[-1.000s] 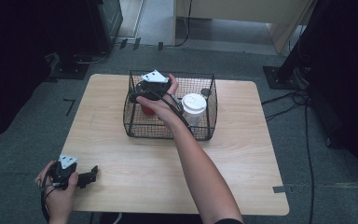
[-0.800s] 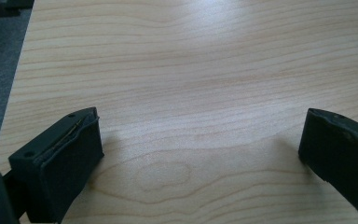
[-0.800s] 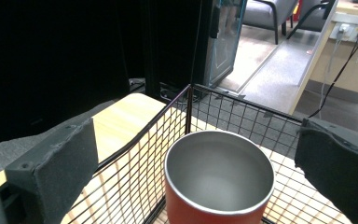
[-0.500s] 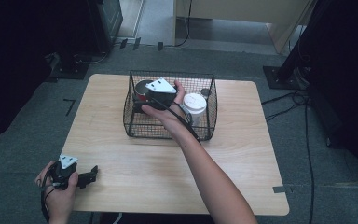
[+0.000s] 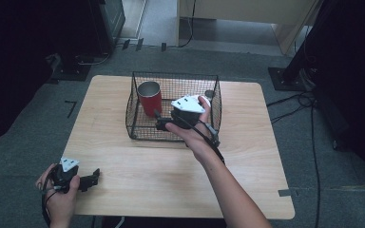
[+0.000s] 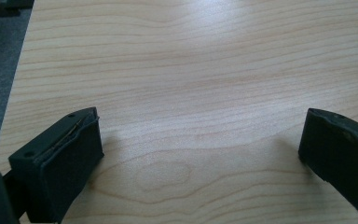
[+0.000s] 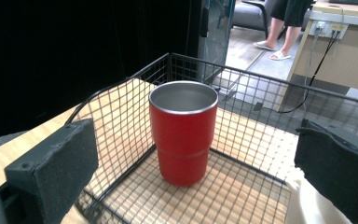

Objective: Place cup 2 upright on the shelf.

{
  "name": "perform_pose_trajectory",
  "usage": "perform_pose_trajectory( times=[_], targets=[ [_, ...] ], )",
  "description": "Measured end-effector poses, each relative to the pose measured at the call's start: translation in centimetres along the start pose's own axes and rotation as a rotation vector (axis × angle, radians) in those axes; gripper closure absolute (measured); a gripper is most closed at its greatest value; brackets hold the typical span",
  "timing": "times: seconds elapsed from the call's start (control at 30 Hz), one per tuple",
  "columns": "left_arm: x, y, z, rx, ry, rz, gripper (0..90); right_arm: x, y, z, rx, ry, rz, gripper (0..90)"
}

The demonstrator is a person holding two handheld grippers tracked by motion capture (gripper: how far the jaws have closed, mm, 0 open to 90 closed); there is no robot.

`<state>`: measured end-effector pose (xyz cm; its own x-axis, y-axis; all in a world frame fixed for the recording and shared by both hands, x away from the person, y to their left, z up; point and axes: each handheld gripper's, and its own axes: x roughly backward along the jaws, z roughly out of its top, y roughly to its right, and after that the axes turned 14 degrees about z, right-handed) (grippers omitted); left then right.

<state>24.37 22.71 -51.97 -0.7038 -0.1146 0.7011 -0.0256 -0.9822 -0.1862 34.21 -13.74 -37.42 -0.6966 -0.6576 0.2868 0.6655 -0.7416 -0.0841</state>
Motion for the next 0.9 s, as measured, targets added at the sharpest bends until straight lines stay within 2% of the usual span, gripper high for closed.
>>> perform_pose_trajectory(
  times=[0.23,0.43,0.7,0.9],
  targets=[
    [0.0,0.0,0.0,0.0,0.0,0.0,0.1,3.3,0.4,-1.6,0.004,0.011,-0.013,0.0],
    [0.0,0.0,0.0,0.0,0.0,0.0,0.1,6.1,1.4,-3.3,0.012,0.021,-0.04,0.0],
    [0.0,0.0,0.0,0.0,0.0,0.0,0.1,8.5,2.4,-5.7,0.019,0.013,-0.068,0.0],
    [0.0,0.0,0.0,0.0,0.0,0.0,0.1,9.9,3.3,-7.4,-0.009,0.012,-0.091,0.0]
  ],
)
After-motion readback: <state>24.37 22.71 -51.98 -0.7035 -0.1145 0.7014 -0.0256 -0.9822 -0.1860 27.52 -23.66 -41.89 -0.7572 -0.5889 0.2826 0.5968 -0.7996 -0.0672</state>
